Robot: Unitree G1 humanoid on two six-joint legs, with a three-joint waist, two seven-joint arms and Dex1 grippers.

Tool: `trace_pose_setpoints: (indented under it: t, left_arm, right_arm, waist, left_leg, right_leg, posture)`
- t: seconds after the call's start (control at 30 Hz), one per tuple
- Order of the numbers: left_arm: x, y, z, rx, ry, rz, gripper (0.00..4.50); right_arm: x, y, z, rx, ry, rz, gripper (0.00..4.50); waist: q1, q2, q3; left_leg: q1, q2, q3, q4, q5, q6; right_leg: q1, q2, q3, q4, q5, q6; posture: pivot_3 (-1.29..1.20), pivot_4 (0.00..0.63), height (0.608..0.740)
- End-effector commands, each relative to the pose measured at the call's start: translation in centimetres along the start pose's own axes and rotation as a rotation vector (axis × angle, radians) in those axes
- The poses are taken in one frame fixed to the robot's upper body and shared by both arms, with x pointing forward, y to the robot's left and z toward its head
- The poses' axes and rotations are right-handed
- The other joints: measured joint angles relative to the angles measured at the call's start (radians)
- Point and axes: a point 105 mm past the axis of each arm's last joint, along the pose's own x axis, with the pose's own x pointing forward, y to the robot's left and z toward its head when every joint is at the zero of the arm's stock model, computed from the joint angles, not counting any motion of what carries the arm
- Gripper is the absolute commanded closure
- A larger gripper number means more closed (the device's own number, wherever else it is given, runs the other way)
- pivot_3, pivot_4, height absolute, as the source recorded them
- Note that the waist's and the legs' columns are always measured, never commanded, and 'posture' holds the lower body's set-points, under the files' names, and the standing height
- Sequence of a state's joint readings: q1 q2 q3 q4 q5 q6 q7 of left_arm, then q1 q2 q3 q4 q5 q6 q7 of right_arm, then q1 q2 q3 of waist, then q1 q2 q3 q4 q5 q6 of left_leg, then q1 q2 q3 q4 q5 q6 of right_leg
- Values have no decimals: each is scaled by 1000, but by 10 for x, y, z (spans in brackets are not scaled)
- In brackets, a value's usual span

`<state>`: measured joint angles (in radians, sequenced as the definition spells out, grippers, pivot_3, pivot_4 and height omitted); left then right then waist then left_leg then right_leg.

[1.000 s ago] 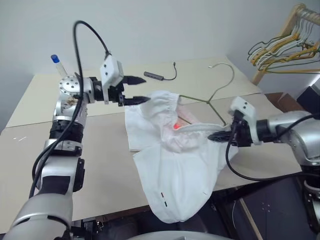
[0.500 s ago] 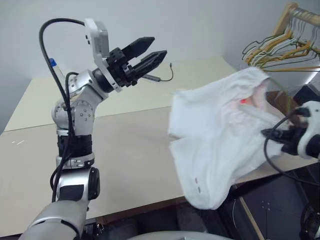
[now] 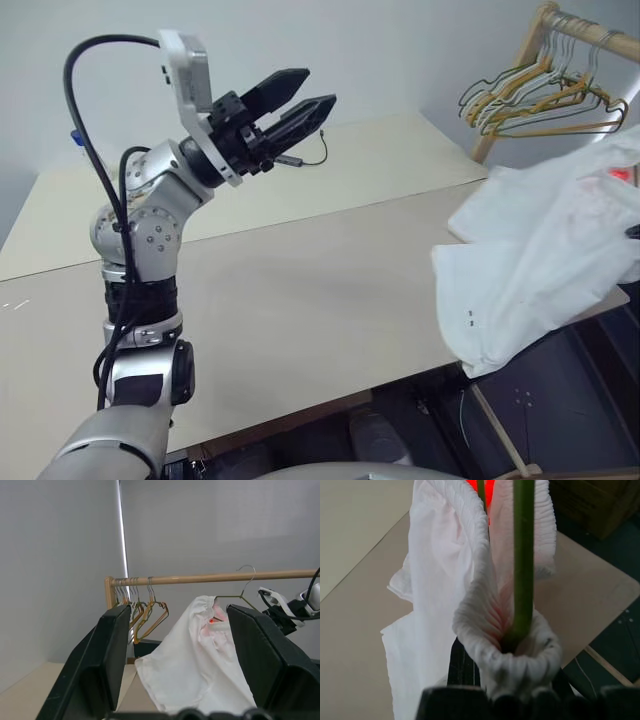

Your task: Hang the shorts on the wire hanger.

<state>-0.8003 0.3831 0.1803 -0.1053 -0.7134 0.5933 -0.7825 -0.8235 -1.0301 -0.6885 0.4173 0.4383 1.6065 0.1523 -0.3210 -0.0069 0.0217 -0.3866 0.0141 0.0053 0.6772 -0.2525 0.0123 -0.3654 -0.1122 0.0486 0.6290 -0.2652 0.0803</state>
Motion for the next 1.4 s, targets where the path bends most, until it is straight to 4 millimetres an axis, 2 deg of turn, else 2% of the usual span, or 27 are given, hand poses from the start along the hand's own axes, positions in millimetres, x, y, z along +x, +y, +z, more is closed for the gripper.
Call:
trace_pose_setpoints:
  t: [0.03, 0.17, 0.27, 0.4, 0.5, 0.8, 0.97, 1.03, 1.07, 1.2, 1.4]
  left_arm:
    - [1, -5, 11, 25, -25, -19, 1188]
    - [1, -6, 12, 25, -26, -27, 1188]
    - [1, -6, 13, 16, -29, -33, 1188]
    - [0, -12, 13, -8, -33, -71, 1188]
    - [-1, -16, 15, -36, -39, -102, 1188]
    - [-2, -25, 16, -85, -40, -168, 1188]
    - [-3, -26, 15, -93, -39, -172, 1188]
    - [-3, -26, 15, -96, -39, -175, 1163]
    - [-3, -26, 15, -96, -39, -176, 1163]
    - [-3, -26, 15, -93, -38, -176, 1163]
    - [-4, -25, 17, -79, -35, -171, 1163]
  right_arm:
    - [-17, -9, 23, 91, -60, -49, 4500]
    - [-21, -14, 34, 161, -82, -81, 4500]
    - [-22, -25, 39, 230, -103, -121, 4500]
    - [-16, -47, 35, 324, -94, -231, 4500]
    - [-11, -55, 29, 359, -79, -269, 4500]
    - [-7, -66, 26, 381, -85, -307, 4500]
    - [0, -70, 20, 313, -77, -360, 4500]
    - [2, -70, 21, 279, -90, -375, 3803]
    - [2, -69, 21, 268, -97, -377, 3612]
    - [1, -70, 27, 215, -139, -402, 2154]
    - [-5, -69, 43, 56, -292, -518, 49]
  waist:
    - [1, 1, 1]
    - [4, 2, 2]
    - [5, 2, 2]
    - [5, 2, 2]
    - [5, 2, 3]
    - [3, 2, 5]
    - [4, 2, 5]
    - [3, 2, 5]
    - [3, 2, 5]
    - [3, 2, 5]
    - [4, 2, 5]
  left_leg:
    - [0, 0, 0, 0, 0, 0]
    - [0, 0, 1, -2, 0, 0]
    - [-1, 0, 2, -1, 0, 0]
    - [-1, 0, 2, -2, 0, 0]
    - [-1, 0, 5, -2, 0, 0]
    - [6, 0, 10, -4, 0, 0]
    - [10, 0, 10, -8, 0, 0]
    - [10, 0, 10, -8, 0, 0]
    - [10, 0, 10, -8, 0, 0]
    - [10, 0, 10, -8, 0, 0]
    - [11, 0, 10, -8, 0, 0]
  right_leg:
    - [0, 0, 0, 0, 0, 0]
    - [0, 0, 0, -2, 0, 0]
    - [0, 0, 0, -3, 0, 0]
    - [0, 0, 1, -3, 0, 0]
    - [0, 0, 1, -3, 0, 0]
    - [7, 0, 2, -6, -1, 1]
    - [14, 0, 1, -15, 0, 3]
    - [14, 1, 1, -17, 0, 3]
    - [14, 1, 2, -17, 1, 3]
    - [14, 0, 3, -17, 1, 4]
    - [14, 1, 4, -16, 1, 4]
  posture:
    - [-322, 0, 740]
    - [-320, 0, 740]
    - [-318, 0, 740]
    - [-315, 0, 740]
    - [-311, 0, 740]
    - [-309, 0, 740]
    - [-308, 0, 740]
    - [-307, 0, 740]
    - [-307, 0, 740]
    - [-304, 0, 740]
    - [-283, 0, 740]
